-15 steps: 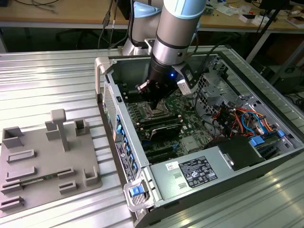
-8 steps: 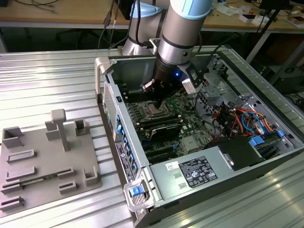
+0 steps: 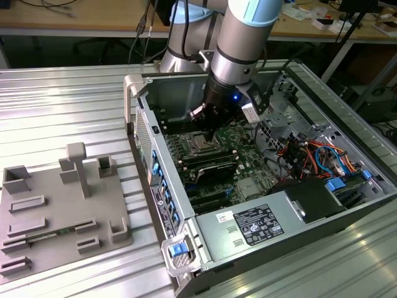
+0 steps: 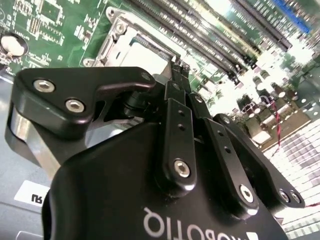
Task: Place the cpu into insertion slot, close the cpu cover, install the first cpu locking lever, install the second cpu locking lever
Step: 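Install the second cpu locking lever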
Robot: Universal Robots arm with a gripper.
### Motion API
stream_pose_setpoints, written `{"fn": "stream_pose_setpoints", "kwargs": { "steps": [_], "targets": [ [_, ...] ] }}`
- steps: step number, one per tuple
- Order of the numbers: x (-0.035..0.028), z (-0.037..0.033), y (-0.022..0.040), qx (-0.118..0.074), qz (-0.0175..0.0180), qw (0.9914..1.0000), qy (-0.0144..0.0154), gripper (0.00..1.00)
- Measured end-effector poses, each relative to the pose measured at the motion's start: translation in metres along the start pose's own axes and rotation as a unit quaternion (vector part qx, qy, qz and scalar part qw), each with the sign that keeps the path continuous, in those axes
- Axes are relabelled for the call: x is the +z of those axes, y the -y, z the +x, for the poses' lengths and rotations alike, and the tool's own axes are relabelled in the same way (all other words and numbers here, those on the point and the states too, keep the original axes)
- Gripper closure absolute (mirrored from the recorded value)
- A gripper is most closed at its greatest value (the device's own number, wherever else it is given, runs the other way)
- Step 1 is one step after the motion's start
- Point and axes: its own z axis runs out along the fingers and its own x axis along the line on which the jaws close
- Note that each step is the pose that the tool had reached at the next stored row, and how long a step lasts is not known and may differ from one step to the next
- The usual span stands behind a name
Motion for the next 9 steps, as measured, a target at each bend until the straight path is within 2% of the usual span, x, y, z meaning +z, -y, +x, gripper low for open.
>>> {"fn": "stream_pose_setpoints", "kwargs": {
  "steps": [2,3,6,7,8,9],
  "targets": [
    [-0.0002,0.0004,0.0055,0.0,-0.0047,0.99999,0.0003,0.89],
    [-0.0003,0.0006,0.0079,0.0,-0.0088,0.99996,0.0005,0.89],
    [-0.0004,0.0009,0.0135,0.0,-0.0263,0.99965,0.0016,0.89],
    [-0.0002,0.001,0.0164,0.0,-0.0355,0.99937,0.0023,0.89],
    [0.0001,0.0014,0.0213,0.0,-0.0439,0.99903,0.0028,0.89],
    [0.0013,0.002,0.0269,0.0,-0.0481,0.99884,0.0029,0.89]
  ]
}}
